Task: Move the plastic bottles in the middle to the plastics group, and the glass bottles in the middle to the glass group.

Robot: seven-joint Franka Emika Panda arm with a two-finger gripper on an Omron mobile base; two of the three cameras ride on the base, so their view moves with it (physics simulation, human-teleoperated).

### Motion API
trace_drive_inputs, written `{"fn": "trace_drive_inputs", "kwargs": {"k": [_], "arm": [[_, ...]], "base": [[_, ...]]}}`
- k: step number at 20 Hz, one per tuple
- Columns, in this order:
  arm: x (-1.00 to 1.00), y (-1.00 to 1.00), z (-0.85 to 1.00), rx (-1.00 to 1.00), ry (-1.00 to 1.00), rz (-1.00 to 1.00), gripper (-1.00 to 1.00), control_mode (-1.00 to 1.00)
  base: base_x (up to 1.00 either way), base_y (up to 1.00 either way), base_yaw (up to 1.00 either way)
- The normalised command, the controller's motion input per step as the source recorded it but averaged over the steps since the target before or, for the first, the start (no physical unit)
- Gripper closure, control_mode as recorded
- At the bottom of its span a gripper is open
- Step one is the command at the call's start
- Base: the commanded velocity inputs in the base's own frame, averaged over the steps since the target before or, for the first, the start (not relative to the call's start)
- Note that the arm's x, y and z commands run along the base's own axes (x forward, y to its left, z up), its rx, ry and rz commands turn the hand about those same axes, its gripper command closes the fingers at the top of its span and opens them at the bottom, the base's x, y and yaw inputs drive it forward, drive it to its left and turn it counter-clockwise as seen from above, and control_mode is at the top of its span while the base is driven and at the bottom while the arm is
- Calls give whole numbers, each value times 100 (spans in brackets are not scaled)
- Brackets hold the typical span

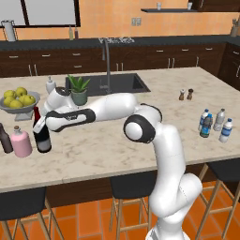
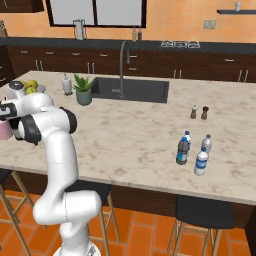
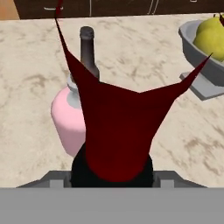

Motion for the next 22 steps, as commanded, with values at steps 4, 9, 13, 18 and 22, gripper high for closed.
{"fn": "trace_drive_inputs", "kwargs": {"k": [4, 9, 13, 18, 22], "arm": [[0, 0, 3, 0, 0, 0, -100, -100], [0, -2, 19, 0, 0, 0, -100, -100], [-13, -21, 51, 0, 0, 0, -100, -100], [-43, -71, 47, 3, 1, -13, -100, -100], [-84, -83, 4, 12, -2, -21, -100, -100]], "base": [[0, 0, 0], [0, 0, 0], [0, 0, 0], [0, 0, 0], [0, 0, 0]]}}
